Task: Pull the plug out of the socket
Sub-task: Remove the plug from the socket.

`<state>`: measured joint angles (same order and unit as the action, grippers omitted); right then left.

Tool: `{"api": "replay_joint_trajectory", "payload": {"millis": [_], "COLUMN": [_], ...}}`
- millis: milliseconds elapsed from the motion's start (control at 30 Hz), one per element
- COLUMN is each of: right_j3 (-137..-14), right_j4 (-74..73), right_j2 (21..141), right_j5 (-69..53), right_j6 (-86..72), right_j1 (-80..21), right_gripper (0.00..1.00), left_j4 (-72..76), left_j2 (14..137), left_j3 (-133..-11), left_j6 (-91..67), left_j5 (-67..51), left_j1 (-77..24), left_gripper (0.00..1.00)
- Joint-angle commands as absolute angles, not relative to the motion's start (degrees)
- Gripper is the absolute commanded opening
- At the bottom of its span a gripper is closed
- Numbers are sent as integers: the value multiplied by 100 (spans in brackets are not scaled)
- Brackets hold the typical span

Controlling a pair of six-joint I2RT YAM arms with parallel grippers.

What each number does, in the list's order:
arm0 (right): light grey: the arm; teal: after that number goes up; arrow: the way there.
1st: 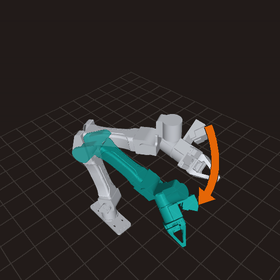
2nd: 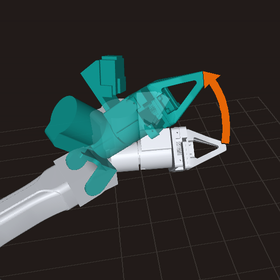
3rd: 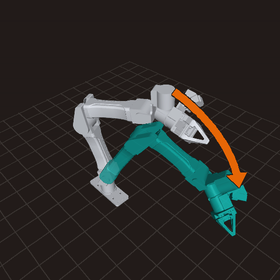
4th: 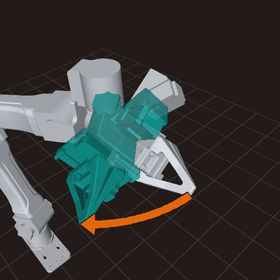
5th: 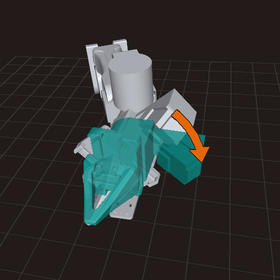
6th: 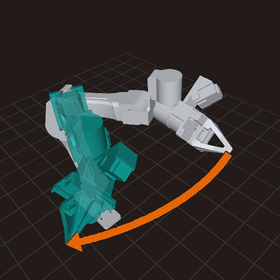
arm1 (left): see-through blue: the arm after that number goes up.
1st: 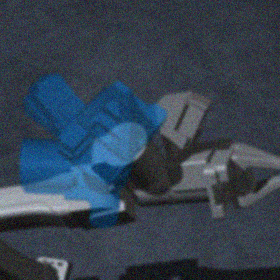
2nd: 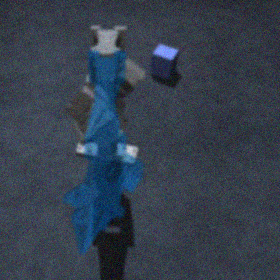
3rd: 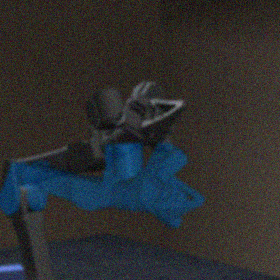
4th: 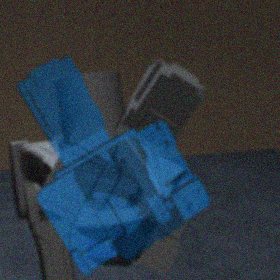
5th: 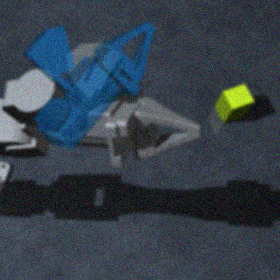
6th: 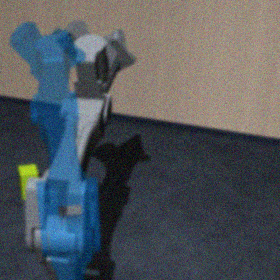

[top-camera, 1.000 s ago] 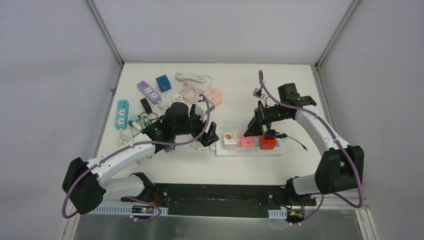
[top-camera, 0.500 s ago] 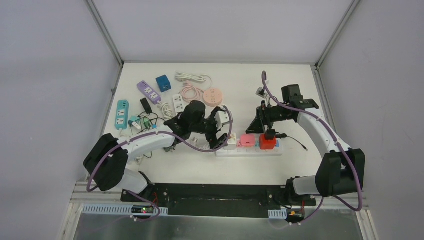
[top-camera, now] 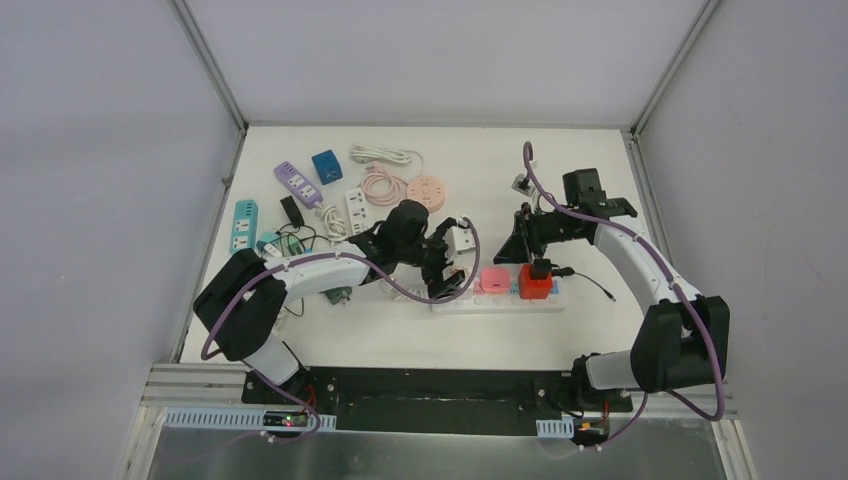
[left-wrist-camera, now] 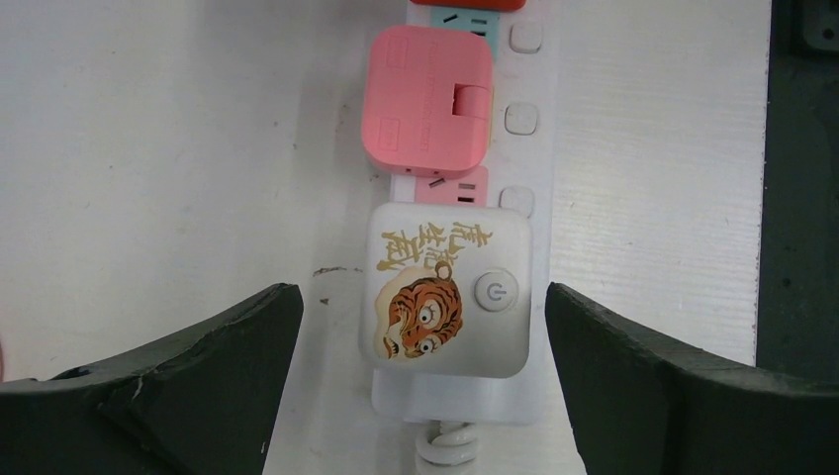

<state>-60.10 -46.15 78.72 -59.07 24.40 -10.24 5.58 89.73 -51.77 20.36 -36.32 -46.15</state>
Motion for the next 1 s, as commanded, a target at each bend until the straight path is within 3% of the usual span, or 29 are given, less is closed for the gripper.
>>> {"api": "replay_joint_trajectory", "payload": {"millis": [0,133,367,633,833,967], "right_j3": [-6115,-6117,-6216,-6619,-6702,-6570], "right_j4": [-4543,-4536,-4705,-5192,-5497,-5444], "right_j2": [7947,8034,8324,9064,9286,9313], "right_j5": [-5922,-5873,-5543,-4684,-4290,-4090], "right_j6": [2496,2496,2603,2911,3149,3116], "right_j1": [-999,-1018,-1252,-1888,-2102,-2145], "right_gripper": [42,38,29,20,18,18], "left_j4": [751,755,720,390,309,308], "left_j2": [9077,9163,9239,9360,9305,9294], "left_j3": [-5457,-5427,-5378,-5500,-5443,-5418], "left_j6": [2158,2128,2201,2294,2337,2368], "left_j5": [-3808,-3711,-3401,-3267,-3116,-2968], "left_j1": [-4794,-4922,-5035,-5088,-5113,-5151], "left_gripper": [96,92,74,47,19,8]}}
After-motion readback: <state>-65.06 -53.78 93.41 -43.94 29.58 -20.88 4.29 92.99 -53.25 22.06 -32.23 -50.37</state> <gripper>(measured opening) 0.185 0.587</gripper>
